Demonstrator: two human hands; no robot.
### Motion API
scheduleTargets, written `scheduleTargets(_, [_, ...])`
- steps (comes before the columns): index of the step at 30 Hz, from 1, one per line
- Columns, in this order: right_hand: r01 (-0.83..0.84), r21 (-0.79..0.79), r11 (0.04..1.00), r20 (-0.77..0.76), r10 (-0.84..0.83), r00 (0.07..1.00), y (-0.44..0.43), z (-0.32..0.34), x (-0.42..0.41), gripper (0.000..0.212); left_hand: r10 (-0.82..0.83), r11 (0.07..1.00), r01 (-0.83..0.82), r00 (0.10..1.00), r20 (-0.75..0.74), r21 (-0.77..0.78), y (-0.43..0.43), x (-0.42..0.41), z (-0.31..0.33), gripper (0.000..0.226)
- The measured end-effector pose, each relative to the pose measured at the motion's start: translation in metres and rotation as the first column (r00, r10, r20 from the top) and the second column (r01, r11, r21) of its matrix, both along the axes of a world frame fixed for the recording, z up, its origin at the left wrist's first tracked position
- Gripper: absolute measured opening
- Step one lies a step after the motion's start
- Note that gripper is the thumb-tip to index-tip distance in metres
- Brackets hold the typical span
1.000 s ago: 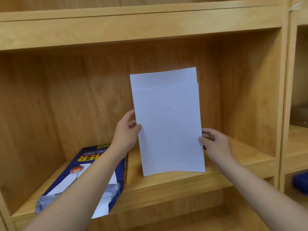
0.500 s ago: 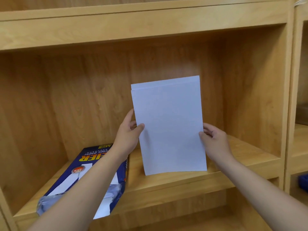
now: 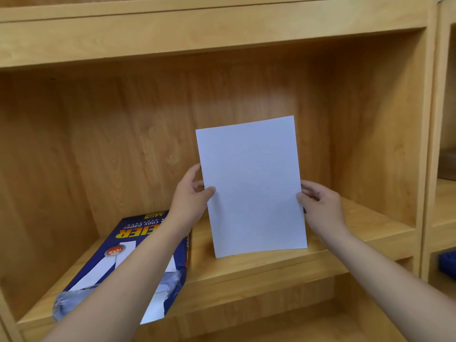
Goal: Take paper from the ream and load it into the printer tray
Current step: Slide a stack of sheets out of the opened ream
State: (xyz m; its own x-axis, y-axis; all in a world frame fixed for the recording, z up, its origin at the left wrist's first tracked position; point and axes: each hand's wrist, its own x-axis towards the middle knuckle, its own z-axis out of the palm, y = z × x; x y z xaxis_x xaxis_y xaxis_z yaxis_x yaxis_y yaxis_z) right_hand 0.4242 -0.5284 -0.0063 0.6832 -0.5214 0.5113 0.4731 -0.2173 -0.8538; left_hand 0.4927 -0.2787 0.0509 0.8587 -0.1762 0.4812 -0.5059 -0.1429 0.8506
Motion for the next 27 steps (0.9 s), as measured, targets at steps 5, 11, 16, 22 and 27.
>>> scheduleTargets(5, [0.044,0.079,0.996,-0.043,-0.041,0.998,-0.002,-0.014,-0.006,0.024,-0.029,1.0,0.03,0.996,-0.079,0.008,0.007,0.006,-0.008,0.044])
scheduleTargets(11, [0.062,0.104,0.993,-0.086,-0.053,0.995,0.003,-0.02,-0.009,0.027,-0.041,0.999,0.043,0.989,-0.141,0.01,0.016,0.014,-0.023,0.04])
scheduleTargets(16, [0.095,0.113,0.989,-0.055,-0.09,0.994,0.015,-0.014,-0.022,0.025,-0.083,0.994,0.075,0.991,-0.105,-0.08,0.02,0.003,-0.017,0.035])
scheduleTargets(22, [0.125,0.23,0.965,-0.028,-0.121,0.992,0.04,-0.01,-0.059,0.025,-0.154,0.978,0.142,0.985,-0.073,-0.15,0.037,-0.021,-0.01,0.043])
scheduleTargets(27, [0.119,0.308,0.944,-0.032,-0.114,0.993,0.073,-0.019,-0.099,0.027,-0.228,0.96,0.212,0.971,-0.073,-0.182,0.071,-0.046,-0.021,0.052])
